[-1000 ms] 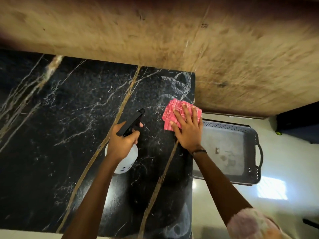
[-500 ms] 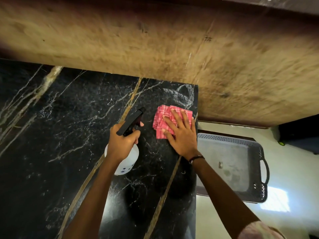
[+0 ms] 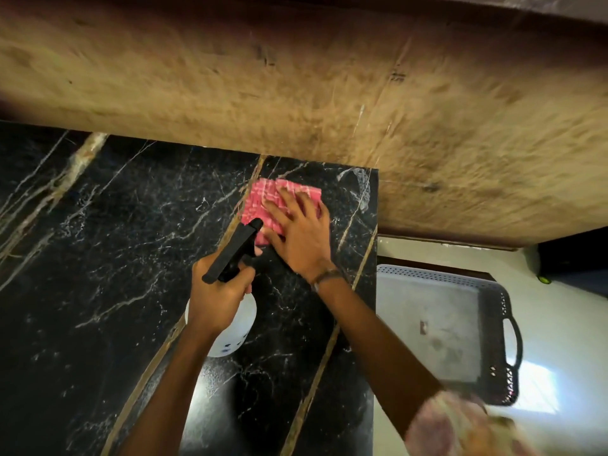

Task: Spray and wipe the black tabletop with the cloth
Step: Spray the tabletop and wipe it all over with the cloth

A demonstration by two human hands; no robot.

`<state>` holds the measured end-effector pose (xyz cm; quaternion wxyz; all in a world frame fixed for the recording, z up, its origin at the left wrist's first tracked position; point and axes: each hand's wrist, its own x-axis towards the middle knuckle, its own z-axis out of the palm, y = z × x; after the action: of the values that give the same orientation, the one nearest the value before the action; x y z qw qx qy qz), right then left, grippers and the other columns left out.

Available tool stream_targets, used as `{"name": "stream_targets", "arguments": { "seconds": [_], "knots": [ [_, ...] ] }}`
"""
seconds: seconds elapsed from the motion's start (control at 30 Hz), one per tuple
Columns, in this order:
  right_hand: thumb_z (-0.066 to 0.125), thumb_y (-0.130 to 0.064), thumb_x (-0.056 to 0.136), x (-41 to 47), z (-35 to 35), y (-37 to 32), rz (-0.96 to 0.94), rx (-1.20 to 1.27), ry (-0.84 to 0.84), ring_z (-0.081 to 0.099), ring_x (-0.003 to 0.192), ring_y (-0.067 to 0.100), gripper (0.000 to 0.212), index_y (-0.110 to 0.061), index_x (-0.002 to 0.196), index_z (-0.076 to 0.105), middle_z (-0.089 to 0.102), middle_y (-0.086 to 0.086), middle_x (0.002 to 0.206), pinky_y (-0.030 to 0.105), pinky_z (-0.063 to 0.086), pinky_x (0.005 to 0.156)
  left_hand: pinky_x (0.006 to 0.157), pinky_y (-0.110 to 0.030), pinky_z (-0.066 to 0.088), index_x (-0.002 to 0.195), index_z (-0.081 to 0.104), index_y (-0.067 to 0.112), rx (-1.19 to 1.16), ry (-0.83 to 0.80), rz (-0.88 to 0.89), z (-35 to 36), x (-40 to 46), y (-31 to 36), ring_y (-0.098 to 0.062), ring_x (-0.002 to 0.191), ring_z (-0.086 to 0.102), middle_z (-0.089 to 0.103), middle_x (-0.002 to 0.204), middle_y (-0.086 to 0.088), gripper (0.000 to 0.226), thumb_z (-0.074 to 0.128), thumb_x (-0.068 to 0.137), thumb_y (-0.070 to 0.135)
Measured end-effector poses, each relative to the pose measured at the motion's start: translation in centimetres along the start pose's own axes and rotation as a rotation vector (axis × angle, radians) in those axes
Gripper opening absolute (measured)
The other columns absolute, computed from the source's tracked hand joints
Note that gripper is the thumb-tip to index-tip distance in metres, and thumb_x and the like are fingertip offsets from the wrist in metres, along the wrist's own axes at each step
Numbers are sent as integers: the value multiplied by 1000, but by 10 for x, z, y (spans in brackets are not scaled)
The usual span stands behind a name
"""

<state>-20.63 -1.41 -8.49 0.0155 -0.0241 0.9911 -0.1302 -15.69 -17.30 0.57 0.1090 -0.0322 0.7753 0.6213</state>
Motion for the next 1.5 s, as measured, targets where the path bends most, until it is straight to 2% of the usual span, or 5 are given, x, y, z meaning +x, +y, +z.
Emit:
{"name": "stream_targets", "arguments": {
  "seconds": [0.27, 0.53, 0.77, 1.1, 1.5],
  "knots": [
    [46, -64, 87, -63, 6, 61, 507, -96, 268, 37, 135, 35, 59, -22, 127, 54, 47, 10, 143, 57, 21, 108, 44, -12, 38, 84, 69, 13, -19, -8, 13, 1, -2, 1, -5, 37, 42, 51, 42, 2, 28, 56, 77, -11],
    [30, -65, 93, 39, -14, 101, 697, -3, 116, 35, 132, 41, 68, -25, 147, 28, 24, 14, 155, 57, 33, 104, 45, -10, 38, 93, 68, 11, 12, -1, 36, 0, -3, -1, -4, 38, 43, 49, 46, -2, 28, 54, 75, -6],
    [39, -57, 95, 99, -29, 133, 836, 250, 65, 54, 113, 39, 57, -14, 131, 46, 53, 22, 126, 41, 45, 86, 45, -11, 39, 90, 68, 11, 0, 34, 6, -3, -4, -3, -4, 38, 44, 49, 42, 6, 32, 54, 79, -15],
    [38, -58, 94, 49, -17, 103, 867, 221, 311, 57, 105, 42, 61, -21, 143, 32, 46, 21, 132, 47, 49, 78, 47, -11, 38, 90, 69, 12, -43, 18, -6, -4, -4, -2, -5, 39, 44, 50, 46, 1, 24, 54, 71, 6],
    [19, -51, 98, 133, 4, 21, 389, -146, -42, 30, 137, 37, 57, -20, 142, 39, 36, 16, 149, 54, 14, 115, 49, -16, 41, 88, 72, 28, -74, 12, 24, -8, -5, -6, -5, 41, 47, 55, 48, -2, 28, 54, 67, 30]
  ]
}}
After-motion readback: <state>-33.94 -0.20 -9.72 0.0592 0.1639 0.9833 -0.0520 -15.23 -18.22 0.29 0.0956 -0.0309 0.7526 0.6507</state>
